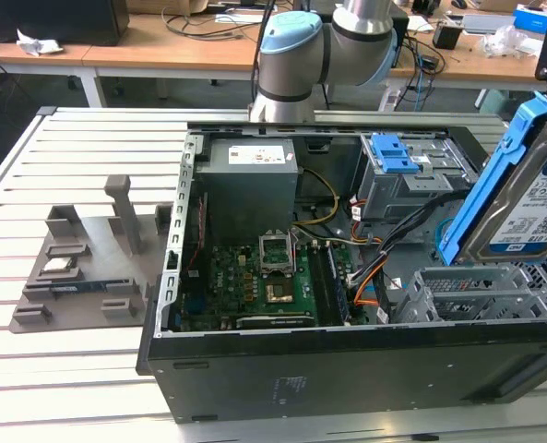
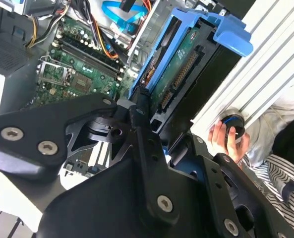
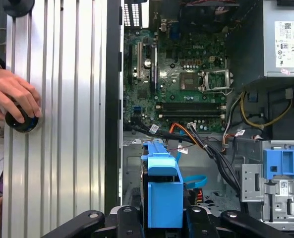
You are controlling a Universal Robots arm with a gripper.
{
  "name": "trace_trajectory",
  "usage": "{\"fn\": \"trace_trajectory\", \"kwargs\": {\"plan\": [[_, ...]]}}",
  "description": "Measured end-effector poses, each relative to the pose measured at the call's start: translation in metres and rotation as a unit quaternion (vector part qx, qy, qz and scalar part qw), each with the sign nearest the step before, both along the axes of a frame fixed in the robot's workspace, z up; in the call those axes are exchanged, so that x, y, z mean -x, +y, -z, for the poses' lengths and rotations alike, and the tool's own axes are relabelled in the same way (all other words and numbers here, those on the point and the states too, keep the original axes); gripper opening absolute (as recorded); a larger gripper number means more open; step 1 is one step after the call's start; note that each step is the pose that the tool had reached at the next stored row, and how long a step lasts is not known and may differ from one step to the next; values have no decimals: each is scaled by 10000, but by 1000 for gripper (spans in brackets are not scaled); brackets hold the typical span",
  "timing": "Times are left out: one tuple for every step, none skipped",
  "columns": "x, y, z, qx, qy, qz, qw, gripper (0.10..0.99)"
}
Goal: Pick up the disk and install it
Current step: 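Pick up the disk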
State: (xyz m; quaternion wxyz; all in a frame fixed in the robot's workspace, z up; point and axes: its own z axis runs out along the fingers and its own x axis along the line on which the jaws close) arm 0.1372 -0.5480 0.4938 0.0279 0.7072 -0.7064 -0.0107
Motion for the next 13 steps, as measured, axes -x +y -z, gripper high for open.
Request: {"fn": "trace_trajectory", "kwargs": {"plan": [[-26,0,18,9,7,1,10000,365],[-49,0,44,16,14,1,10000,365],[-66,0,72,19,22,0,10000,365],[-79,0,107,19,31,0,10000,365],[-92,0,145,21,39,0,10000,365],[-97,0,163,21,42,0,10000,365],[-102,0,179,21,45,1,10000,365],[-112,0,222,22,52,0,10000,365],[-119,0,255,23,57,0,10000,365],[-128,0,290,25,62,0,10000,365],[-130,0,316,25,66,1,10000,365],[-130,0,330,26,66,1,10000,365],[-130,5,360,25,67,1,10000,365]]}}
